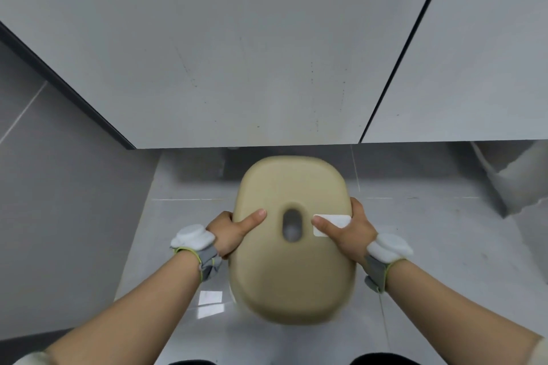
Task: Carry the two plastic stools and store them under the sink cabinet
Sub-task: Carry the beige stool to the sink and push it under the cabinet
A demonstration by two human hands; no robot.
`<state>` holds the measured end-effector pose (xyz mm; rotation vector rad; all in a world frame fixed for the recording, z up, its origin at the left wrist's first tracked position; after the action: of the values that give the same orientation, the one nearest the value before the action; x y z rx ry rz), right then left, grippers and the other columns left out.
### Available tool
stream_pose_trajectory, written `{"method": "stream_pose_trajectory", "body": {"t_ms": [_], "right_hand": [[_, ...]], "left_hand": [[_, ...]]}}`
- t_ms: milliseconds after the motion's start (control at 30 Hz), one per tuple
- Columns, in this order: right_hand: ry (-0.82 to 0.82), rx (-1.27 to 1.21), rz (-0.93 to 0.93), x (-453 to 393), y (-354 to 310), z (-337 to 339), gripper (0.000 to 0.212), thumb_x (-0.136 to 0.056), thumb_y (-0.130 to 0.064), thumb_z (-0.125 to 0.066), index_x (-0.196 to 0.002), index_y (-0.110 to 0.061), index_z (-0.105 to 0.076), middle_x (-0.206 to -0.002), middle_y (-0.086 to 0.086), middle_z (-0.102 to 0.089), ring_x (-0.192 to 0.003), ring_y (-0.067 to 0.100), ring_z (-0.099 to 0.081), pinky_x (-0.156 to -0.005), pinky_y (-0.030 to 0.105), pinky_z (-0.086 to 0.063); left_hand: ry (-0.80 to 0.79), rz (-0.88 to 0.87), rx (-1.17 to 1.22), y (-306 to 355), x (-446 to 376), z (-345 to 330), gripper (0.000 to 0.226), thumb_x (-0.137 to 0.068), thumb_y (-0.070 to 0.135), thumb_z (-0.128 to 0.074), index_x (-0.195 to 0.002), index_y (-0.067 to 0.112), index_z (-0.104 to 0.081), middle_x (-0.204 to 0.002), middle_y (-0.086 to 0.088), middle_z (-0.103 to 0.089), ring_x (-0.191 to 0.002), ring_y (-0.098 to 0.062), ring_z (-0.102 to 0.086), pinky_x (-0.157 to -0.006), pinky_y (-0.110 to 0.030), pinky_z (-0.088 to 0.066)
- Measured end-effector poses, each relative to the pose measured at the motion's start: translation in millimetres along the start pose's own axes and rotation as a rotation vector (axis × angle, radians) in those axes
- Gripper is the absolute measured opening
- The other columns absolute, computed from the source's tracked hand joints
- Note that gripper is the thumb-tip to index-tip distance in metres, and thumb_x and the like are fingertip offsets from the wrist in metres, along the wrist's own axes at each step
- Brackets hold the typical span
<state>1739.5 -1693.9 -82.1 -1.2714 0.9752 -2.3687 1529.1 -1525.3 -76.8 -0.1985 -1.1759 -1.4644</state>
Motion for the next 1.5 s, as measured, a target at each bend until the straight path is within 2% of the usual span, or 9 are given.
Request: {"method": "stream_pose_trajectory", "body": {"t_ms": [267, 367, 433, 600, 667, 800, 967, 1167, 1500], "right_hand": [[0.002, 0.023, 0.001, -2.2, -2.9, -7.0, 0.107, -0.063, -0.063, -0.073, -0.146, -0.034, -0.012, -0.134, 0.007, -0.051, -0.115, 0.033, -0.053, -0.099, 0.046, -0.046], [-0.036, 0.034, -0.005, 5.1, 1.5, -6.5, 0.117, -0.069, -0.056, -0.073, -0.148, -0.032, 0.009, -0.141, 0.005, -0.046, -0.122, 0.032, -0.05, -0.102, 0.042, -0.043], [-0.083, 0.036, -0.019, 16.1, 8.6, -8.8, 0.124, -0.067, -0.052, -0.077, -0.147, -0.031, 0.016, -0.146, -0.002, -0.042, -0.125, 0.028, -0.049, -0.102, 0.038, -0.043], [-0.195, 0.109, -0.057, 35.8, 23.4, -14.6, 0.108, -0.067, -0.055, -0.075, -0.143, -0.041, -0.001, -0.123, -0.005, -0.054, -0.099, 0.024, -0.058, -0.064, 0.04, -0.059], [-0.177, 0.075, -0.058, 31.8, 20.0, -11.4, 0.094, -0.071, -0.053, -0.073, -0.14, -0.038, -0.011, -0.115, -0.003, -0.056, -0.095, 0.025, -0.059, -0.07, 0.045, -0.06], [-0.157, 0.016, 0.014, 16.5, 5.6, -6.8, 0.091, -0.077, -0.042, -0.073, -0.146, -0.031, -0.014, -0.115, -0.004, -0.053, -0.099, 0.019, -0.055, -0.071, 0.023, -0.049], [-0.174, 0.089, 0.07, -10.6, -17.0, -16.8, 0.094, -0.075, -0.046, -0.073, -0.148, -0.034, -0.015, -0.133, 0.007, -0.055, -0.115, 0.029, -0.057, -0.098, 0.037, -0.047], [-0.214, 0.189, 0.131, -39.7, -52.8, -25.8, 0.087, -0.075, -0.052, -0.07, -0.145, -0.035, -0.023, -0.131, 0.007, -0.056, -0.11, 0.029, -0.059, -0.096, 0.039, -0.049], [-0.442, 0.517, 0.277, -42.2, -80.9, -44.6, 0.07, -0.08, -0.046, -0.068, -0.14, -0.031, -0.035, -0.131, -0.004, -0.054, -0.116, 0.02, -0.055, -0.104, 0.035, -0.042]], "left_hand": [[-0.041, -0.001, -0.009, -5.6, -9.4, 2.2, 0.076, -0.065, 0.074, -0.058, -0.114, 0.017, -0.054, -0.105, -0.006, -0.069, -0.091, -0.026, -0.068, -0.084, -0.043, -0.056], [0.018, -0.064, -0.056, 7.9, -15.6, 8.3, 0.104, -0.066, 0.075, -0.056, -0.147, 0.017, -0.025, -0.141, -0.009, -0.05, -0.122, -0.03, -0.054, -0.102, -0.037, -0.043], [0.098, -0.173, -0.072, 31.5, -21.8, 17.1, 0.112, -0.062, 0.078, -0.052, -0.15, 0.021, -0.013, -0.153, -0.01, -0.033, -0.136, -0.03, -0.038, -0.111, -0.037, -0.031], [0.098, -0.449, -0.34, 102.9, -33.7, 10.6, 0.076, -0.08, 0.059, -0.051, -0.146, 0.029, -0.027, -0.151, -0.008, -0.034, -0.137, -0.03, -0.035, -0.112, -0.032, -0.027], [0.066, -0.435, -0.363, 110.6, -41.0, 7.6, 0.068, -0.085, 0.052, -0.054, -0.145, 0.03, -0.031, -0.148, -0.01, -0.038, -0.133, -0.03, -0.04, -0.109, -0.032, -0.031], [0.106, -0.417, -0.369, 103.1, -44.7, 19.5, 0.062, -0.088, 0.048, -0.051, -0.144, 0.028, -0.032, -0.146, -0.011, -0.04, -0.132, -0.031, -0.041, -0.108, -0.033, -0.032], [0.227, -0.297, -0.306, 67.7, -39.9, 54.6, 0.061, -0.087, 0.049, -0.052, -0.139, 0.023, -0.035, -0.135, -0.017, -0.043, -0.12, -0.036, -0.049, -0.1, -0.035, -0.036], [0.251, -0.167, -0.304, 27.5, -27.9, 82.5, 0.06, -0.079, 0.061, -0.053, -0.121, 0.02, -0.039, -0.12, -0.015, -0.052, -0.094, -0.04, -0.06, -0.083, -0.051, -0.053], [0.301, -0.016, -0.489, -23.5, 13.6, 69.0, 0.055, -0.086, 0.06, -0.043, -0.106, 0.009, -0.035, -0.113, -0.019, -0.059, -0.095, -0.038, -0.06, -0.079, -0.039, -0.046]]}}
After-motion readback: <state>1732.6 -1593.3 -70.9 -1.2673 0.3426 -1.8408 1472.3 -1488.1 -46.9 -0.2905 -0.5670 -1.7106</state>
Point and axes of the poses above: each hand's wrist, its own x-axis away from the middle knuckle, its own z-axis out of the back of the hand, y = z × x, the point moved 9 cm from there along -x, towards the middle knuckle
